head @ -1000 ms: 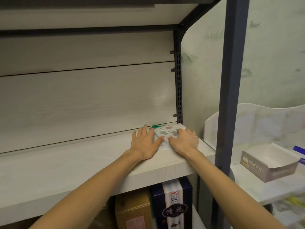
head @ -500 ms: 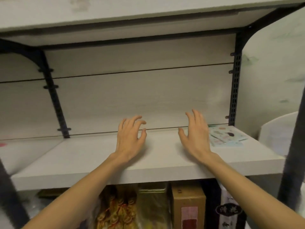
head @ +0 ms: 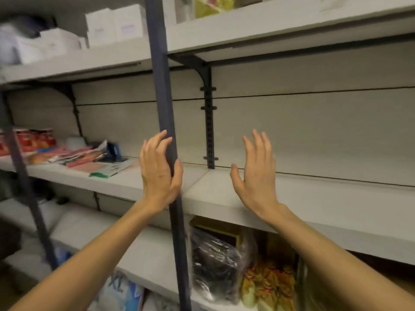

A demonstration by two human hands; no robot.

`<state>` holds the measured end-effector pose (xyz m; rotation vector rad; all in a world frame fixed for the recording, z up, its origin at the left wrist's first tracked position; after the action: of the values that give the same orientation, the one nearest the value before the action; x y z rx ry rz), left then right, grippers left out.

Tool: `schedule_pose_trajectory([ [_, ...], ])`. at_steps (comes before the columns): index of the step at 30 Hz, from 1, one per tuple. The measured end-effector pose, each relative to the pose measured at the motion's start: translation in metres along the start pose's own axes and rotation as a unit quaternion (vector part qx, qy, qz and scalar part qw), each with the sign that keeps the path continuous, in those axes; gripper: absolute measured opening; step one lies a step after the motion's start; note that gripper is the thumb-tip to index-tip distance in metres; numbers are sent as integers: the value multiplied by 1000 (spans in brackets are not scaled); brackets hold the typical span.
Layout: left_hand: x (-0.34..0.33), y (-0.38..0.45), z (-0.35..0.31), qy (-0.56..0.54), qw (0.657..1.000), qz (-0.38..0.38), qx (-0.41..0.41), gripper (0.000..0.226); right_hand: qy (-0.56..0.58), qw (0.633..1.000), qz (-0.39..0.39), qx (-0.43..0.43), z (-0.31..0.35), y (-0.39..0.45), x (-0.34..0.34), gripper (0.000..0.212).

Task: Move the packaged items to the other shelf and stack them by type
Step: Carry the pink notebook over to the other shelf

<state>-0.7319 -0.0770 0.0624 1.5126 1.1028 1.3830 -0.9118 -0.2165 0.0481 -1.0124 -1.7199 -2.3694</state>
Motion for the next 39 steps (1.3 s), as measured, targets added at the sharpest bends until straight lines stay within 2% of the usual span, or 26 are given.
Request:
schedule_pose_trajectory([
  [3,38,-10,66,67,995,37,57,62,-23,994,27,101,81,7,-46,67],
  [6,61,-22,135,140,978,106,117,67,-28,976,51,211,156,5,-88,64],
  [8,66,-34,180,203,952,178,145,72,-21,960,72,268,196,3,-118,62],
  [10,65,-52,217,263,918,252,158,78,-5,951,114,288,223,5,-152,63],
  [12,62,-70,245,293,892,302,168,80,3,947,160,277,238,12,-187,64],
  [16,56,-85,289,306,869,337,194,72,16,946,240,215,252,41,-253,65],
  [19,46,-81,326,329,853,366,174,69,25,946,282,158,253,66,-301,64],
  [27,22,-50,444,369,813,427,140,62,4,917,391,74,267,139,-442,63],
  [33,13,-34,549,386,781,454,187,59,23,908,416,41,286,190,-526,59],
  [39,25,-34,625,368,782,444,236,57,56,910,408,45,314,222,-583,54],
])
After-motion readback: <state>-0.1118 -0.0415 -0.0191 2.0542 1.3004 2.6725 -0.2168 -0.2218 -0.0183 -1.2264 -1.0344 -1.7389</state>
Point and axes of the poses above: each hand's wrist, its own y-axis towards the middle knuckle, its own x-axis out of the back of the hand, z = x × y, the point moved 10 cm from there along y, towards the middle knuckle, and after that the axes turned 8 degrees about z, right-handed, at the moved point
